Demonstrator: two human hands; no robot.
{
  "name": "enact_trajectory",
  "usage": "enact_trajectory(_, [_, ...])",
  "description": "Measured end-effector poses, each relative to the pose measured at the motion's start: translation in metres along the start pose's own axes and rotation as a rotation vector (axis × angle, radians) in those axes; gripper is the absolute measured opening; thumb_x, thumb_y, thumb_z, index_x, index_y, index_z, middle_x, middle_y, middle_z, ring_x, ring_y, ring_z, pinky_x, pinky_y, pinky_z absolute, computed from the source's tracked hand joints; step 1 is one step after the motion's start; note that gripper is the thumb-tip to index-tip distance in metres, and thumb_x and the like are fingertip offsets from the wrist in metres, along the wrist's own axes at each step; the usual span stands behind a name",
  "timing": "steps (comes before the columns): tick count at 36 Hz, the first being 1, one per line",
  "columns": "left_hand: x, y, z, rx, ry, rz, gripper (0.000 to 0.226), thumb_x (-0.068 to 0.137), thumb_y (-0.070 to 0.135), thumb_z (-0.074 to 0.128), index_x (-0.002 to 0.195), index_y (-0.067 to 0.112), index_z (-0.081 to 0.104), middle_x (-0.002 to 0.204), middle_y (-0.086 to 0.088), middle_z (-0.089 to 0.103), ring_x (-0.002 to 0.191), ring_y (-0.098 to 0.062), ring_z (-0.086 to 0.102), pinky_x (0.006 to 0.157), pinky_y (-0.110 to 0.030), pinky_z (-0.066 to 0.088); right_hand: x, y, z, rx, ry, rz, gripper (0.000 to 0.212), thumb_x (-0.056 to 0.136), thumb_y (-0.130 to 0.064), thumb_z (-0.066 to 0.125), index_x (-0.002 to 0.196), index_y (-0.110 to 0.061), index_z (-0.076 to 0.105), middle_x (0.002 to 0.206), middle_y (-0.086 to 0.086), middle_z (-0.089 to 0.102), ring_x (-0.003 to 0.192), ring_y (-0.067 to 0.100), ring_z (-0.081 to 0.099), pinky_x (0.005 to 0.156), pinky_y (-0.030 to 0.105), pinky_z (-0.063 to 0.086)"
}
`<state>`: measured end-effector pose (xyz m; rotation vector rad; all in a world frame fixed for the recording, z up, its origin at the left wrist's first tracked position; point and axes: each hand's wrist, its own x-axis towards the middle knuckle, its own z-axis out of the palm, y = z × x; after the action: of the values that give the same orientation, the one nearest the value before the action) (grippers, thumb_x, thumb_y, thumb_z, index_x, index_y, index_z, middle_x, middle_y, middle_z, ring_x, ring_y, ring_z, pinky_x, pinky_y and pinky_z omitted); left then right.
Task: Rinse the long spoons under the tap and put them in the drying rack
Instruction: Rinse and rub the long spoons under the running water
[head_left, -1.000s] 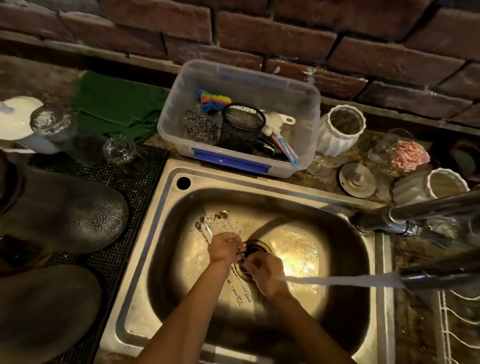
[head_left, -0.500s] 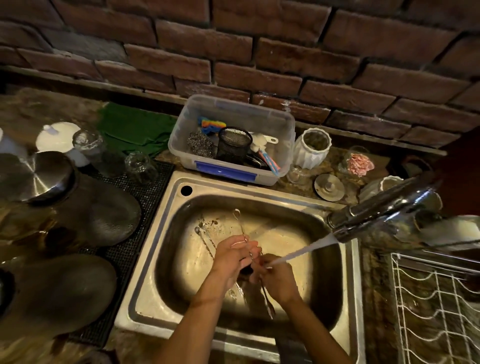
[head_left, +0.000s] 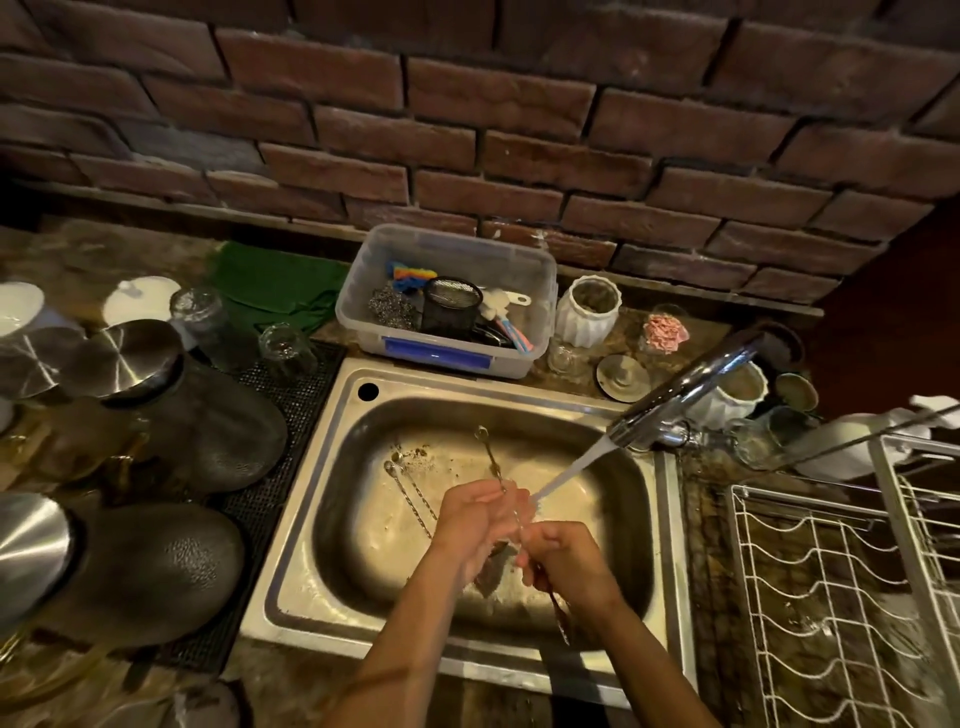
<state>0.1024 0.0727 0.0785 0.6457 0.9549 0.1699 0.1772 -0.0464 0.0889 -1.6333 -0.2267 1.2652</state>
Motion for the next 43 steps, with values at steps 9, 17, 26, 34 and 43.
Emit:
enact_trajectory(9, [-0.015, 0.003, 0.011, -0.138, 0.033, -0.009, 0.016, 0.095, -0.007, 0.055, 0.106, -0.013, 0.064, 0.102, -0.029, 0.073, 0.089, -0.035, 0.076, 0.068, -0.031, 0.062, -0.029, 0.01, -0.011, -0.121, 0.131, -0.07, 0.032, 0.095, -0.013, 0.057, 0.076, 0.01, 0.067, 0.054, 0.014, 0.056, 0.045, 0.015, 0.043, 0.046, 0.023, 0.034])
enact_trajectory(17, [-0.021, 0.012, 0.016, -0.142, 0.013, 0.023, 0.016, 0.095, -0.005, 0.056, 0.107, -0.013, 0.063, 0.104, -0.03, 0.072, 0.088, -0.036, 0.075, 0.073, -0.035, 0.063, -0.05, 0.011, -0.023, -0.088, 0.121, -0.081, 0.019, 0.093, -0.011, 0.061, 0.082, -0.003, 0.074, 0.057, 0.009, 0.062, 0.044, 0.013, 0.047, 0.047, 0.024, 0.039])
enact_trajectory(26, [-0.028, 0.012, 0.019, -0.094, 0.012, 0.04, 0.016, 0.094, -0.003, 0.059, 0.103, -0.014, 0.066, 0.103, -0.028, 0.073, 0.09, -0.035, 0.076, 0.077, -0.036, 0.063, -0.071, 0.019, -0.027, -0.117, 0.155, -0.074, 0.02, 0.094, -0.007, 0.059, 0.082, 0.001, 0.072, 0.056, 0.008, 0.062, 0.041, 0.015, 0.048, 0.048, 0.024, 0.036])
enact_trajectory(34, [-0.03, 0.011, 0.027, -0.055, 0.051, 0.07, 0.008, 0.091, -0.008, 0.061, 0.099, -0.008, 0.063, 0.102, -0.028, 0.074, 0.091, -0.035, 0.075, 0.081, -0.037, 0.063, -0.085, 0.024, -0.036, -0.153, 0.188, -0.059, 0.02, 0.092, -0.01, 0.063, 0.077, -0.002, 0.073, 0.057, 0.011, 0.063, 0.041, 0.017, 0.049, 0.048, 0.024, 0.038])
enact_trajectory(43, [-0.026, 0.011, 0.033, -0.019, 0.098, 0.07, 0.015, 0.093, 0.0, 0.064, 0.106, -0.007, 0.065, 0.095, -0.028, 0.074, 0.085, -0.038, 0.076, 0.083, -0.043, 0.062, -0.101, 0.013, -0.044, -0.126, 0.144, -0.002, 0.019, 0.097, -0.007, 0.053, 0.091, 0.0, 0.069, 0.067, 0.014, 0.064, 0.045, 0.023, 0.053, 0.047, 0.026, 0.041])
